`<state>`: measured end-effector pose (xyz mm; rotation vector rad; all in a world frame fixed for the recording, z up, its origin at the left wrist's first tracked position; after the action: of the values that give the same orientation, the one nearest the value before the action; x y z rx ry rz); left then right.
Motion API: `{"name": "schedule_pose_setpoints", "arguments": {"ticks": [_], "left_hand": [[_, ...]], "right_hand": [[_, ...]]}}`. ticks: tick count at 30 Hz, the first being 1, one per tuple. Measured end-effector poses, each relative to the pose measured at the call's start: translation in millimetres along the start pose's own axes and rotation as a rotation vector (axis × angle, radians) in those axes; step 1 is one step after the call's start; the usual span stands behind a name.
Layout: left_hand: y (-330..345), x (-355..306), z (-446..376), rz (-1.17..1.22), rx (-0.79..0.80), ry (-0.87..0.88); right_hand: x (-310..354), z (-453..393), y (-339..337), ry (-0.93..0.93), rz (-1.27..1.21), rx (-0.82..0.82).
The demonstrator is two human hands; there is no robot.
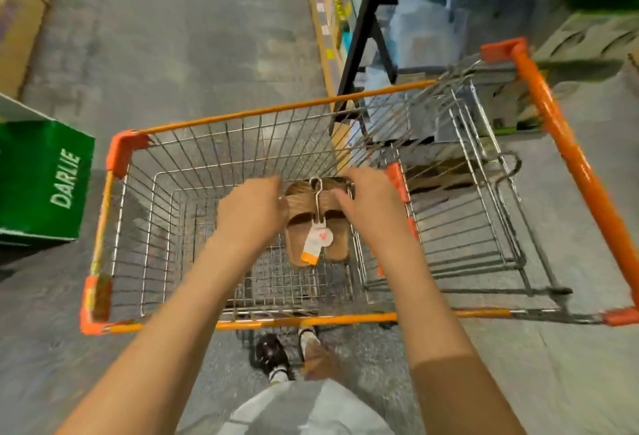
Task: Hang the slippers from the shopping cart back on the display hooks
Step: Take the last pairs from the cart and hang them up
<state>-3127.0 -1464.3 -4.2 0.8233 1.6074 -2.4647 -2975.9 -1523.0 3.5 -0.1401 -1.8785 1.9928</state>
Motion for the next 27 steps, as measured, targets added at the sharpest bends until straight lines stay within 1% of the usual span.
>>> {"name": "schedule_pose_setpoints", "arguments": {"ticks": [3,7,12,16,22,25,27], "left_hand": [[30.1,8.3,-17.0,0.042,0.05,-0.017],[63.7,17.7,-35.1,0.062,0.058,-0.035],[96.7,14.1,-58.1,0.117,0.079,-0.044],[114.3,8.5,-77.8,0.088,0.091,-0.026],[143.4,19.2,-123.6,0.057,0.153,-0.097],[166.5,39.4,-150.3,0.048,0.176,-0.137],[182.2,55.7,-165.9,0.048,0.186,-0.185]], "right_hand": [[1.8,-14.8,35.6,0.031,-0.058,0.045],[-6.8,-31.5,76.5,0.092,-0.086,0.098],[-19.3,-43.1,112.7,0.129,-0.085,0.177],[-30.5,-53.7,128.7,0.136,-0.101,0.202],[-51.9,-101.6,167.4,0.164,-0.085,0.276],[-59.0,-132.6,195.2,0.168,-0.035,0.307],[-64.1,-150.7,215.0,0.186,-0.023,0.296]]}}
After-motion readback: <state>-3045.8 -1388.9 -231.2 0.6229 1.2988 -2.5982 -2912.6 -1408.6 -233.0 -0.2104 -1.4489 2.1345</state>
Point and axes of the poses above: each hand's wrist, its own z-axis away from the middle knuckle, its own y-axis out of the palm, x = y × z, the point moved 6 cm from there along -z, towards the middle knuckle, and after that the axes turned 11 degrees about z, right-handed, at the moved point
